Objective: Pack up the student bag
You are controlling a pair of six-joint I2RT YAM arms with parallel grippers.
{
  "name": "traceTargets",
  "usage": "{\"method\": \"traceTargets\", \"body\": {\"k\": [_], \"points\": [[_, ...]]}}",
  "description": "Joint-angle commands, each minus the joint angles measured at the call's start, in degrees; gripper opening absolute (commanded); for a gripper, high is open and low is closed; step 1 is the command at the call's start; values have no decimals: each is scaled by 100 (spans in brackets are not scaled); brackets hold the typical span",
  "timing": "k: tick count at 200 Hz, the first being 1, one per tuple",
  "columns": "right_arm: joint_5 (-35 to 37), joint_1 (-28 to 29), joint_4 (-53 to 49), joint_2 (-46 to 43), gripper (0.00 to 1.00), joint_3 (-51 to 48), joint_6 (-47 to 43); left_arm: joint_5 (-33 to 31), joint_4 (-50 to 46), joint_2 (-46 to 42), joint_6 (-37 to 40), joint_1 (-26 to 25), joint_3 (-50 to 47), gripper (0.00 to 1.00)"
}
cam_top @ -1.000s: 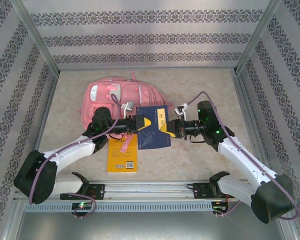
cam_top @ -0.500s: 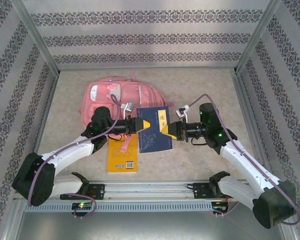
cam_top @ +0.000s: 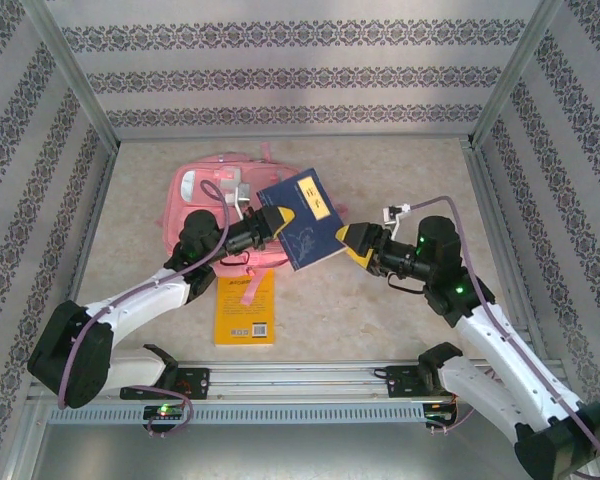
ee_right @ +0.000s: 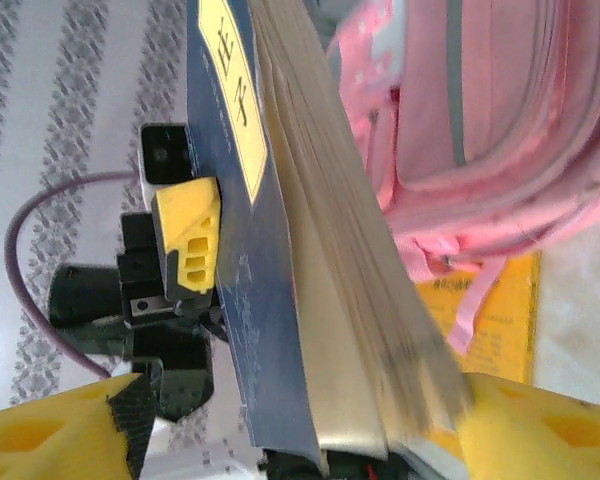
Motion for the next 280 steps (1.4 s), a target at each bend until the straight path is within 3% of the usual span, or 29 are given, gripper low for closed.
{"method": "traceTargets", "body": {"k": [1, 35, 90, 177, 240, 280], "points": [[1103, 170, 998, -84, 83, -294, 748, -815, 714, -33, -312, 34, 415, 0], [1539, 547, 1753, 306, 85, -299, 1319, -1138, 864, 9, -581, 27, 522, 0], [1986, 1141, 2327, 864, 86, 167, 912, -1253, 930, 32, -758, -41, 542, 0], [2565, 1411, 2679, 1509, 78, 712, 693, -1340, 724, -102, -716, -218, 281, 0], [2981, 1470, 2625, 1744, 63, 872, 535, -1424, 750, -64, -715, -239, 208, 0], [3118, 1474, 2508, 1863, 38, 879, 471, -1408, 776, -4, -752, -243, 207, 0]]}}
